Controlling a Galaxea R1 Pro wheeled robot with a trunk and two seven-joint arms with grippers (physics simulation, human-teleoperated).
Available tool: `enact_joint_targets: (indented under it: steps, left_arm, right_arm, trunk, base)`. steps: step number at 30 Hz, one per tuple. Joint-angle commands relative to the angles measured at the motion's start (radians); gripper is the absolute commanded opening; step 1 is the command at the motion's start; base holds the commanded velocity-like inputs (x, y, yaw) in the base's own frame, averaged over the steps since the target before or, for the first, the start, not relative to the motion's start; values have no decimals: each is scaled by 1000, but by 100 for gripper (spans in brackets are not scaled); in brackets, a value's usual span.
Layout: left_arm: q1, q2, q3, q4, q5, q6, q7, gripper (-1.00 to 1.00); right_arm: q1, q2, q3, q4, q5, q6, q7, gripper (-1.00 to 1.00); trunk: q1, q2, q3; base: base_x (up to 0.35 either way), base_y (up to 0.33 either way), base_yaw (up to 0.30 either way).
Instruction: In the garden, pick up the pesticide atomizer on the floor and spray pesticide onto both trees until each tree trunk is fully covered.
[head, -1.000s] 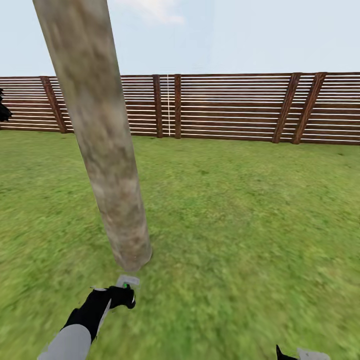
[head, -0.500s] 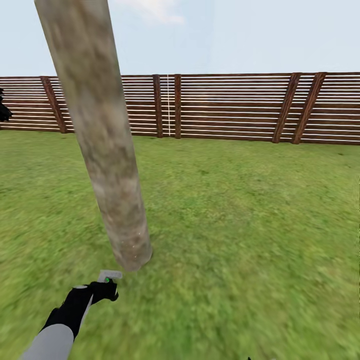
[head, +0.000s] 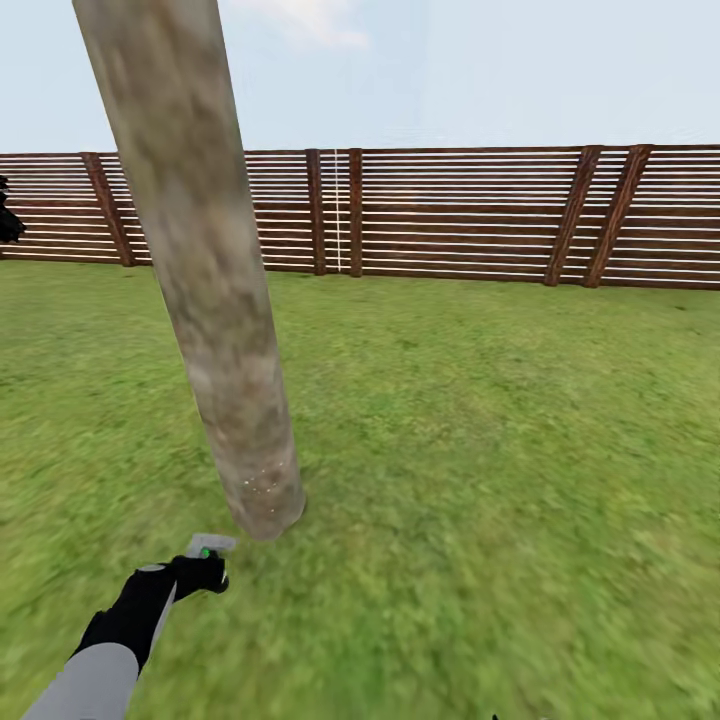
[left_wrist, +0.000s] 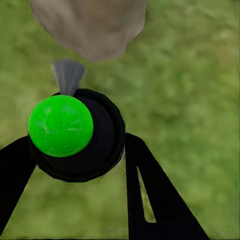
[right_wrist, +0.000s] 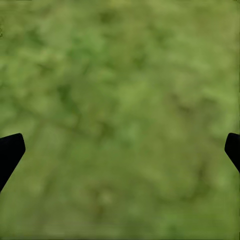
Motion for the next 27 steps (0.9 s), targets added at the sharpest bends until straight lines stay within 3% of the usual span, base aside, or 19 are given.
enact_joint_targets:
  steps: [1, 2, 4, 5, 8, 10, 11, 12, 14, 15, 17, 20, 22, 25, 27]
  left_arm:
    - [-1, 22, -1, 0, 15, 1, -16, -100]
    - [-2, 32, -2, 0, 23, 2, -33, -100]
    - [-2, 30, -6, 0, 30, 2, -49, -100]
    - [-1, 23, -7, 0, 32, 2, -52, -100]
    - [-3, -28, -8, 0, 33, 1, -53, -100]
    - [-4, -75, -9, 0, 32, -1, -50, -100]
    - [-4, -84, -10, -1, 32, 0, -51, -100]
    - [-4, -84, -10, -1, 32, 0, -51, -100]
    - [-4, -76, -9, -1, 32, 0, -53, -100]
    - [0, -55, -6, -6, 32, 0, -54, -100]
    - [8, 7, -2, -32, 35, 1, -84, -100]
    - [9, 70, 2, -61, 40, 2, -209, -100]
    - [9, 62, -2, -68, 43, 2, -222, -100]
    - [1, -21, -9, -74, 43, 3, -172, -100]
    - [-3, -28, -10, -77, 43, 9, -155, -100]
  right_arm:
    - [0, 0, 1, 0, 0, 1, 1, 100]
    - [0, 0, 10, -1, 0, 1, 1, 100]
    - [0, 0, 70, -1, -8, 1, 1, 100]
    - [0, 0, 100, -1, -42, 1, 1, 100]
    - [0, -6, 136, -1, -207, 1, 2, 100]
    - [1, -6, 258, 1, -338, 0, 0, 100]
    - [1, -5, 300, 2, -411, 0, 0, 100]
    - [1, -6, 346, 2, -501, 0, 0, 100]
    - [1, -6, 407, 2, -607, 0, -1, 100]
    - [2, -6, 429, 2, -644, 0, -1, 100]
    - [2, -6, 446, 1, -664, 0, -1, 100]
    - [2, -8, 500, 1, -695, 0, -1, 100]
    - [2, -10, 550, 1, -734, 0, -1, 100]
    - [2, -12, 584, 8, -746, 0, -3, 100]
    - [4, -11, 587, 85, -747, 0, -5, 100]
  trunk:
    - [0, 0, 0]
    - [0, 0, 0]
    - [0, 0, 0]
    - [0, 0, 0]
    - [0, 0, 0]
    - [0, 0, 0]
    - [0, 0, 0]
    - [0, 0, 0]
    - [0, 0, 0]
    - [0, 0, 0]
    - [0, 0, 0]
    - [0, 0, 0]
    - [0, 0, 0]
    - [0, 0, 0]
    - [0, 0, 0]
  base:
    - [0, 0, 0]
    - [0, 0, 0]
    - [0, 0, 0]
    - [0, 0, 0]
    - [0, 0, 0]
    - [0, 0, 0]
    - [0, 0, 0]
    - [0, 0, 0]
    - [0, 0, 0]
    - [0, 0, 0]
    - [0, 0, 0]
    - [0, 0, 0]
    - [0, 0, 0]
    - [0, 0, 0]
    - [0, 0, 0]
